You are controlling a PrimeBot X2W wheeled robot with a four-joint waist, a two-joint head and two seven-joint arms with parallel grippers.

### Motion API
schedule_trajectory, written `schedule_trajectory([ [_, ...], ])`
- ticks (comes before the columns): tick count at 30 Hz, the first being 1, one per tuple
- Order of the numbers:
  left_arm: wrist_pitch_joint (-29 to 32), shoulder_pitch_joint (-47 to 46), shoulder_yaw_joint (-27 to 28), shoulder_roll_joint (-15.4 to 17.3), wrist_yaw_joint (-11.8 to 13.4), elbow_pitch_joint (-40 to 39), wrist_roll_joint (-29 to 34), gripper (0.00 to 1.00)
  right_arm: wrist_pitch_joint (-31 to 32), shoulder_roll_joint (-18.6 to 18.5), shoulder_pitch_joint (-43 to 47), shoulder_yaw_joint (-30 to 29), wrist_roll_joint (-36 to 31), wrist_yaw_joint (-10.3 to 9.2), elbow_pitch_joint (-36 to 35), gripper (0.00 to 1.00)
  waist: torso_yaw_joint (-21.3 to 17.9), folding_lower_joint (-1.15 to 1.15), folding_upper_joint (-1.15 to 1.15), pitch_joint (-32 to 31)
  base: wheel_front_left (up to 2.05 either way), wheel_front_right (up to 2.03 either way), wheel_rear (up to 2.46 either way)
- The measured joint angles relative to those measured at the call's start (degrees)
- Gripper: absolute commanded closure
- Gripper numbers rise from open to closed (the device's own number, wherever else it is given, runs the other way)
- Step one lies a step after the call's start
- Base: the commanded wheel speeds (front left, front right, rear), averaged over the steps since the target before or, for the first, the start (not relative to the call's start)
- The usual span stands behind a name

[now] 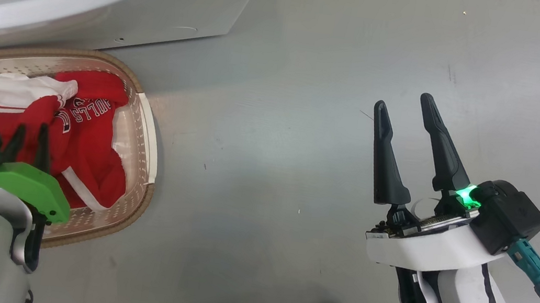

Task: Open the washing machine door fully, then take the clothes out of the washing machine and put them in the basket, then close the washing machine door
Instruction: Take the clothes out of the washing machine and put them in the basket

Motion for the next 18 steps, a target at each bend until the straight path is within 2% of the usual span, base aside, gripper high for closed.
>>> schedule_trajectory([
  [1, 0.0, -0.2, 0.0, 0.0, 0.0, 0.6, 0.0, 0.0, 0.0, 0.0, -0.1, 0.0, 0.0, 0.0, 0.1, 0.0, 0.0, 0.0, 0.0, -0.1, 0.0, 0.0, 0.0],
  [9, -2.3, -0.8, -0.2, 0.0, -0.1, 3.8, 0.3, 0.0, 0.0, 0.0, -0.6, 0.1, 0.0, -0.01, 1.4, 0.0, 0.4, 0.0, 0.0, -1.7, 0.0, 0.0, 0.0],
  [18, -4.2, -0.8, -0.6, -1.1, -2.0, 5.0, 0.5, 0.0, 0.0, 0.0, -0.6, -1.4, -0.1, -0.43, 2.5, 0.0, 1.7, 0.0, 0.0, -4.2, 0.0, 0.0, 0.0],
])
